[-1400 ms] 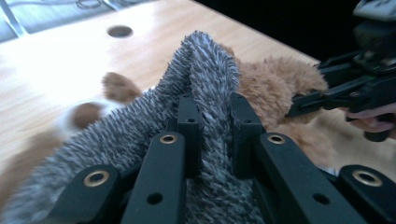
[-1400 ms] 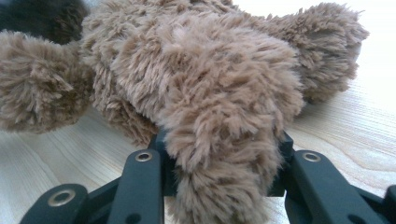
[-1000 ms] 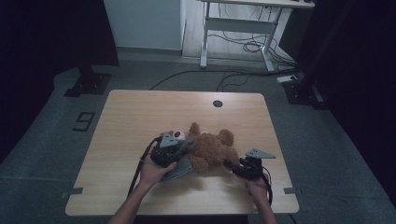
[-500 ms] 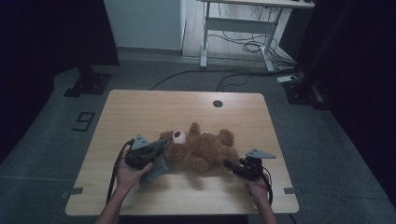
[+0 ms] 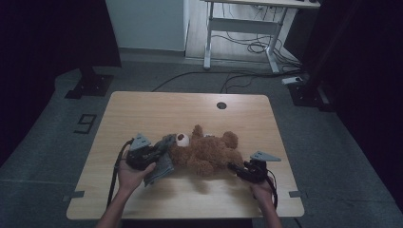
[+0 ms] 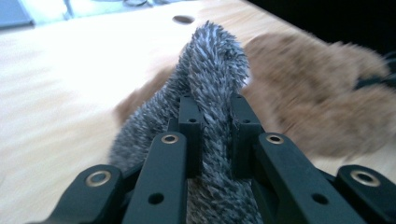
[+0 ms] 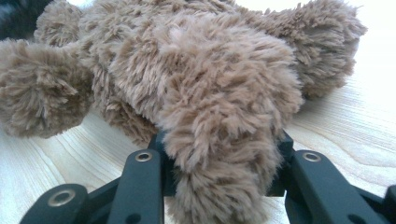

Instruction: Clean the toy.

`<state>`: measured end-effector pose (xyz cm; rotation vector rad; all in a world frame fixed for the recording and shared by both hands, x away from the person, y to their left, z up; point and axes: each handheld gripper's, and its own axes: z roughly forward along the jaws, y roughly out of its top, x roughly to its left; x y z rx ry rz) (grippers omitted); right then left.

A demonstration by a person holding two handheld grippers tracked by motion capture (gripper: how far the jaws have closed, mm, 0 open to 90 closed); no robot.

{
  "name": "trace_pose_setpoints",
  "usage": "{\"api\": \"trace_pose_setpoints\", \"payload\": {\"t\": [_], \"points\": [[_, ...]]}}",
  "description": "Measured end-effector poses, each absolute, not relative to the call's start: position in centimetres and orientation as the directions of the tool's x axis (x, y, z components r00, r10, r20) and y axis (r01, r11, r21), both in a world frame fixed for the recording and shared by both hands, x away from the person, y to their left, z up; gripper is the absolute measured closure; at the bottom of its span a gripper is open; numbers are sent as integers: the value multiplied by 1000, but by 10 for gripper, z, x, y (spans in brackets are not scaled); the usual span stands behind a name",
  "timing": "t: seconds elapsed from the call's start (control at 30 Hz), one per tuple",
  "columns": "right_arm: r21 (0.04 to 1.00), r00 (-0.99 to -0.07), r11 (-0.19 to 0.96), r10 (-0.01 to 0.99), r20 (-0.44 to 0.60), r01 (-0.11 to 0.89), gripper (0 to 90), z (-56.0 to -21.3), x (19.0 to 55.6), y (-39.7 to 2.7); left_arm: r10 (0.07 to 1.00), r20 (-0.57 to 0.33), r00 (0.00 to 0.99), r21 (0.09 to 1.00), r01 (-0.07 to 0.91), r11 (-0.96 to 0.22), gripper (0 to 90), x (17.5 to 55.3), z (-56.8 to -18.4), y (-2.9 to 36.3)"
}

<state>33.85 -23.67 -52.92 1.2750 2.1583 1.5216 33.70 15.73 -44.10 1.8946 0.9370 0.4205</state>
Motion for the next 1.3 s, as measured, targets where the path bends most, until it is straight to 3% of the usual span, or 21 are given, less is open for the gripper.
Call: {"api": "trace_pose_setpoints", "payload": {"t": [0.27,0.6,0.87,1.1,1.3], "points": [[848,-605,95,741,290,522,607,-529,338,-237,671,-95,736,856,405,-323,780,356,-427,84],[853,-605,92,744,284,514,609,-530,339,-236,570,-92,816,812,393,-431,780,355,-451,11],[849,-599,80,744,298,522,616,-530,340,-237,542,-131,830,808,406,-426,781,346,-457,2],[847,-593,74,746,303,526,618,-530,339,-236,533,-102,840,789,395,-471,781,346,-463,-16],[845,-601,79,738,307,529,620,-531,339,-238,552,-135,823,786,428,-446,786,346,-472,-3]]}}
